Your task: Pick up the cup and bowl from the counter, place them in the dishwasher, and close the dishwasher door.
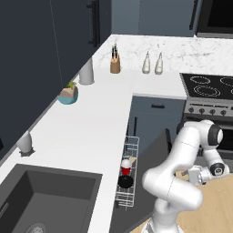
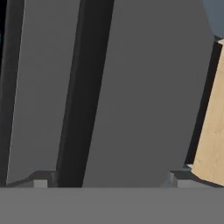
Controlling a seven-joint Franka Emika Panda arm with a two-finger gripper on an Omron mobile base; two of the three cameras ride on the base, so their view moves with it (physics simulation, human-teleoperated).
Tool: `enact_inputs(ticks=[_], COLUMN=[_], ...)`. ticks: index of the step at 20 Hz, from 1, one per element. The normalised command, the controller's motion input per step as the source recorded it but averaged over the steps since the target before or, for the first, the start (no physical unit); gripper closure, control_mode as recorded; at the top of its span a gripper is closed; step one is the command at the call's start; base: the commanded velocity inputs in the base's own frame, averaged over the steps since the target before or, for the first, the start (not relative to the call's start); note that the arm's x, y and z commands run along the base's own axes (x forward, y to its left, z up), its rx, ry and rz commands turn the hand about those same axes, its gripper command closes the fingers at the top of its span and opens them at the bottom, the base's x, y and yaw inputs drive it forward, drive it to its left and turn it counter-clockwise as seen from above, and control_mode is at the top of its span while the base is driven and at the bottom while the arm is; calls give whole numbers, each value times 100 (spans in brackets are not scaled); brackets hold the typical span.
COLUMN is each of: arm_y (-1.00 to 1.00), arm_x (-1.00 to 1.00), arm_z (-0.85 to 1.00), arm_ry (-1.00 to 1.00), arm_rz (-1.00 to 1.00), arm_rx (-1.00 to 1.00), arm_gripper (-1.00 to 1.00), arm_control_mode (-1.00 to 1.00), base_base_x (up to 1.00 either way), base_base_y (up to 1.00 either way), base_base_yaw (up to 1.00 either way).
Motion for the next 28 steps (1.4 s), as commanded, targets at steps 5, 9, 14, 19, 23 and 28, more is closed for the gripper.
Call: enact_inputs(ticks=[5,9,14,19,23,28], arm_y=[45,60,50,64,57,52], arm_x=[17,39,34,3,-5,-31], arm_z=[-35,-30,-24,-3,18,73], arm_ry=[0,0,0,-1,4,11], arm_rz=[6,13,15,9,-1,-11], arm_rx=[8,12,15,32,31,21], arm_gripper=[-100,-100,-100,-100,-100,-100], arm_control_mode=[-100,-100,-100,-100,-100,-100], base_base_x=[0,0,0,0,0,0], base_base_y=[0,0,0,0,0,0], base_base_yaw=[0,0,0,0,0,0])
